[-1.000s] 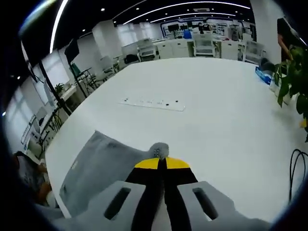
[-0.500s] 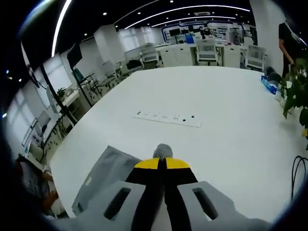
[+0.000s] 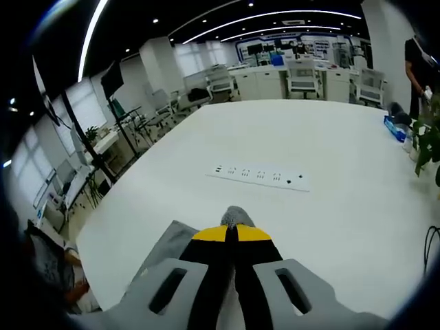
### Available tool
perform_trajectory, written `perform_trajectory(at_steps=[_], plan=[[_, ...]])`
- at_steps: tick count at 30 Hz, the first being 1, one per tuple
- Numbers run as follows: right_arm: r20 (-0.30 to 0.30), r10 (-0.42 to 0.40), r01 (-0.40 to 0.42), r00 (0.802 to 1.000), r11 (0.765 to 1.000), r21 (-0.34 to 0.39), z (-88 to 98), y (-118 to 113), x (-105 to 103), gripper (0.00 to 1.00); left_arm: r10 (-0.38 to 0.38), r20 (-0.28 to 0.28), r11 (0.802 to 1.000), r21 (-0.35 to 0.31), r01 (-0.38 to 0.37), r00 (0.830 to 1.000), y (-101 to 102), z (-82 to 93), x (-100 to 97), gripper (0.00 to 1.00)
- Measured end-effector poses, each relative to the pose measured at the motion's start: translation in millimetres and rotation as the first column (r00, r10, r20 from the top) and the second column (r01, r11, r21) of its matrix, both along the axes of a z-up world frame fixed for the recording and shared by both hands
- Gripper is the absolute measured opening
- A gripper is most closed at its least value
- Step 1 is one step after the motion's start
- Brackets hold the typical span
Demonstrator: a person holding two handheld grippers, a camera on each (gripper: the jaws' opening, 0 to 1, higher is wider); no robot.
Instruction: Fold the towel on the table until its edges align and the towel forms a compact rectangular stack.
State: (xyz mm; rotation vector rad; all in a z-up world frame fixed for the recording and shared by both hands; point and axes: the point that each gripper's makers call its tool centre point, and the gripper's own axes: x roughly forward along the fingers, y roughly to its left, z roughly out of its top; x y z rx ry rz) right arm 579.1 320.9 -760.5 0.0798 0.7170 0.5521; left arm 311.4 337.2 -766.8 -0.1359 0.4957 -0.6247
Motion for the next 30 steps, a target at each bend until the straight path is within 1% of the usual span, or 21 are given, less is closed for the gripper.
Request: perform_trajectory(at_steps=[5, 8, 9, 12, 14, 17, 25, 30], plan=[[-0.010, -0.040, 0.040, 0.999, 0.998, 0.042, 2.9, 8, 6, 0.00, 0.021, 0.009, 1.000, -0.006, -0.021, 1.000, 15, 1.2, -1.9, 0.04], [-0.018, -0.041, 0.042, 0.999, 0.998, 0.043, 1.0, 17, 7, 0.00, 0.039, 0.000, 0.999, -0.007, -0.039, 0.999, 25, -2.1, -3.5, 0.04], [-0.019, -0.039, 0.040, 0.999, 0.998, 0.044, 0.4, 21, 7, 0.00, 0.048, -0.011, 0.999, -0.012, -0.048, 0.999, 30, -4.7, -3.7, 0.04], [-0.022, -0.023, 0.023, 1.000, 0.999, 0.039, -2.0, 33, 6, 0.00, 0.064, -0.019, 0.998, -0.014, -0.064, 0.998, 40, -10.2, -3.3, 0.04], [-0.024, -0.013, 0.014, 1.000, 0.999, 0.036, -4.1, 40, 6, 0.00, 0.071, -0.025, 0.997, -0.016, -0.072, 0.997, 43, -9.7, -4.7, 0.04], [-0.028, 0.000, 0.001, 1.000, 1.000, 0.030, -8.2, 49, 5, 0.00, 0.083, -0.033, 0.996, -0.009, -0.084, 0.996, 50, -15.3, -5.1, 0.04], [-0.028, 0.043, -0.043, 0.999, 0.999, 0.030, -11.4, 80, 2, 0.00, 0.165, -0.053, 0.985, -0.039, -0.167, 0.985, 72, -22.7, -9.6, 0.04], [-0.029, 0.072, -0.071, 0.997, 0.997, 0.037, -15.4, 100, -2, 0.00, 0.195, -0.062, 0.980, -0.035, -0.197, 0.979, 81, -25.1, -15.8, 0.04]])
